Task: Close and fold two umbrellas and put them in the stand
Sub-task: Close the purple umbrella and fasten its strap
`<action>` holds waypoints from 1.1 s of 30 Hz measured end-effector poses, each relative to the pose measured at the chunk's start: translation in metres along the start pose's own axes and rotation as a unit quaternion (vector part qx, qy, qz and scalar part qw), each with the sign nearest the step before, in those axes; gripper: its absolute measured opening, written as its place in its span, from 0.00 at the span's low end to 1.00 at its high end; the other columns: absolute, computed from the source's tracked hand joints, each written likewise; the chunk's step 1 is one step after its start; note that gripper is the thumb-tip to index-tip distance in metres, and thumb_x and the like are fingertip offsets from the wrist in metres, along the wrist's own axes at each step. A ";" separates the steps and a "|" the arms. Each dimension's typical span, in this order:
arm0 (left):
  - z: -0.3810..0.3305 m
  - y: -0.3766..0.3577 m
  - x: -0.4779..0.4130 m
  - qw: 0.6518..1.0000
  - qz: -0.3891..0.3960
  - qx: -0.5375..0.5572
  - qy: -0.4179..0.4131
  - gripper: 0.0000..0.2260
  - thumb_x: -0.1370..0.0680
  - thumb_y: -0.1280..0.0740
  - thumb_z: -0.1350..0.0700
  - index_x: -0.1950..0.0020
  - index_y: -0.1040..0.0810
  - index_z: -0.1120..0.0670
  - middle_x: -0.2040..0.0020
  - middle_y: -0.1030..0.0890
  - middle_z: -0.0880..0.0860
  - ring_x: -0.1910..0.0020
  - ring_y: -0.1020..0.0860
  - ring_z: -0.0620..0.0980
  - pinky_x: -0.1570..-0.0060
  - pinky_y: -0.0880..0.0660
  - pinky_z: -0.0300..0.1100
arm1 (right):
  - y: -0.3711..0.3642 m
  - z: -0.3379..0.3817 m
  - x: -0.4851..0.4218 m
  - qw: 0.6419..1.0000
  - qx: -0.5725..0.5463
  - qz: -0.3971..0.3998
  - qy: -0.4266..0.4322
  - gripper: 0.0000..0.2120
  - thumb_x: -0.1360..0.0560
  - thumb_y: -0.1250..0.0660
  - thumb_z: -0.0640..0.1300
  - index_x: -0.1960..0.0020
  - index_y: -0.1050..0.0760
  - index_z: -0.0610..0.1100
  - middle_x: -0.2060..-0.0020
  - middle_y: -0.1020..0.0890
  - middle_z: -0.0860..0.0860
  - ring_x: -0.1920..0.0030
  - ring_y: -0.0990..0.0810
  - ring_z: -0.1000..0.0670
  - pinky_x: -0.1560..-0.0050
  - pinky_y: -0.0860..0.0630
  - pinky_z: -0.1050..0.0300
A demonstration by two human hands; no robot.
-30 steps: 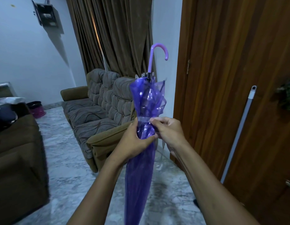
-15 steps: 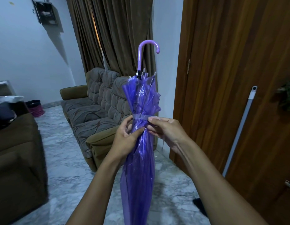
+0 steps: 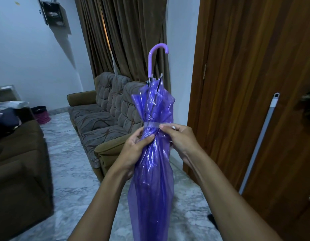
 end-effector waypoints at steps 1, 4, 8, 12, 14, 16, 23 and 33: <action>0.002 -0.001 -0.001 1.000 -0.009 0.000 0.006 0.16 0.22 0.35 0.64 0.34 0.26 0.60 0.44 0.18 0.62 0.54 0.17 0.53 0.52 0.19 0.43 | 0.000 0.000 -0.002 1.000 0.003 -0.008 0.005 0.02 0.26 0.27 0.39 0.57 0.15 0.43 0.63 0.14 0.46 0.63 0.17 0.49 0.62 0.20 0.57; 0.002 -0.004 -0.003 0.997 -0.044 -0.060 -0.006 0.15 0.22 0.34 0.65 0.36 0.23 0.59 0.46 0.16 0.58 0.53 0.18 0.51 0.51 0.20 0.41 | 0.001 -0.007 -0.007 1.000 -0.004 -0.027 0.008 0.08 0.27 0.28 0.37 0.64 0.15 0.44 0.63 0.14 0.46 0.59 0.16 0.48 0.49 0.19 0.51; -0.011 -0.001 -0.005 0.956 -0.115 -0.260 -0.076 0.16 0.25 0.28 0.59 0.37 0.21 0.52 0.43 0.22 0.53 0.45 0.22 0.50 0.43 0.27 0.36 | 0.000 -0.015 -0.006 0.999 -0.040 -0.032 0.012 0.11 0.26 0.30 0.36 0.65 0.16 0.44 0.63 0.14 0.45 0.59 0.16 0.47 0.51 0.20 0.51; -0.030 0.006 0.003 0.886 -0.183 -0.394 -0.161 0.21 0.28 0.26 0.55 0.36 0.24 0.44 0.48 0.29 0.47 0.45 0.24 0.47 0.40 0.30 0.35 | 0.001 -0.012 -0.007 0.998 -0.055 -0.036 0.020 0.06 0.27 0.28 0.38 0.61 0.14 0.44 0.58 0.13 0.43 0.54 0.15 0.45 0.48 0.19 0.49; -0.031 0.005 0.004 0.897 -0.159 -0.372 -0.180 0.21 0.26 0.28 0.59 0.34 0.24 0.49 0.46 0.21 0.45 0.48 0.21 0.39 0.43 0.26 0.33 | -0.002 -0.011 -0.007 0.998 -0.052 -0.034 0.023 0.06 0.27 0.28 0.38 0.61 0.14 0.43 0.57 0.13 0.42 0.55 0.15 0.45 0.48 0.19 0.50; -0.028 0.005 0.003 0.913 -0.139 -0.346 -0.165 0.21 0.23 0.32 0.61 0.31 0.27 0.51 0.42 0.19 0.46 0.45 0.20 0.38 0.41 0.25 0.36 | -0.006 -0.009 -0.005 0.998 -0.059 -0.021 0.020 0.06 0.26 0.28 0.37 0.60 0.15 0.42 0.59 0.14 0.43 0.60 0.16 0.48 0.55 0.18 0.53; -0.023 0.000 0.006 0.948 -0.043 -0.288 -0.131 0.23 0.26 0.28 0.63 0.35 0.27 0.45 0.46 0.17 0.43 0.47 0.19 0.38 0.46 0.26 0.30 | -0.022 -0.004 -0.001 0.999 -0.042 0.031 0.016 0.04 0.24 0.30 0.37 0.54 0.16 0.41 0.57 0.14 0.41 0.58 0.15 0.47 0.53 0.17 0.52; -0.025 0.025 0.010 0.963 -0.096 -0.225 -0.110 0.16 0.23 0.33 0.66 0.45 0.21 0.45 0.58 0.15 0.41 0.58 0.18 0.37 0.55 0.24 0.30 | -0.030 0.001 0.001 0.994 0.073 0.064 0.048 0.08 0.21 0.36 0.40 0.48 0.18 0.41 0.63 0.17 0.47 0.65 0.19 0.53 0.65 0.21 0.60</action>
Point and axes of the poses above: each hand's wrist, its own x-axis away from the middle knuckle, its own y-axis out of the back of the hand, z = x × y, the point moved 8 cm from there along -x, towards the middle knuckle
